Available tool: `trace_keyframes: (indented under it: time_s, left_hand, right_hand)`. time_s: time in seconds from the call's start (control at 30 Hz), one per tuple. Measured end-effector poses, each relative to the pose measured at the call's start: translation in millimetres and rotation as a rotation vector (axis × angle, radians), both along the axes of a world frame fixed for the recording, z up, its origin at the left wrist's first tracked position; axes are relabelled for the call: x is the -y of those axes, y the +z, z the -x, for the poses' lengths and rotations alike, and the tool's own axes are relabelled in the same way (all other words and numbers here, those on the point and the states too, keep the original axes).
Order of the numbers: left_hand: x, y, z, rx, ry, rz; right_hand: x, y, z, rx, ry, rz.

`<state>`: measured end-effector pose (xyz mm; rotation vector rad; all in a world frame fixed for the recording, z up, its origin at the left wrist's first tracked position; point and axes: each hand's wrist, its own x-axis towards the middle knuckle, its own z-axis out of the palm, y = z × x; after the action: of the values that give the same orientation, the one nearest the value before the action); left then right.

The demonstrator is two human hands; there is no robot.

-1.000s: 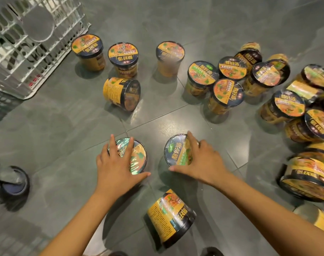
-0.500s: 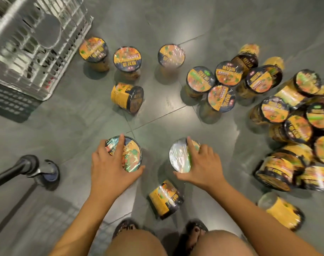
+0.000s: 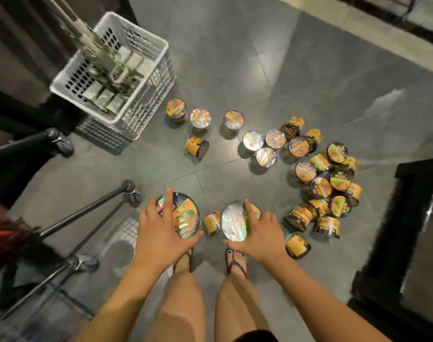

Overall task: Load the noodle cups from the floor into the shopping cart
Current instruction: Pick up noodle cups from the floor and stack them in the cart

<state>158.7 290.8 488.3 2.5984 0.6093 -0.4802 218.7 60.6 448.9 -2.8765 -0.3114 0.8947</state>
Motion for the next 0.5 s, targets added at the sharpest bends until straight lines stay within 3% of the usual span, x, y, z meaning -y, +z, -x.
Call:
trace_keyframes:
  time_s: [0.23, 0.5]
  left_hand:
    - [21.4, 109.5, 77.5, 0.042, 0.160, -0.098]
    - [53.3, 154.9, 179.5, 0.039, 0.551, -0.079]
  right_hand:
    - [-3.1, 109.5, 23.2, -0.082, -0.012, -0.291]
    - [-30.4, 177.0, 61.8, -0.273, 0.181, -0.483]
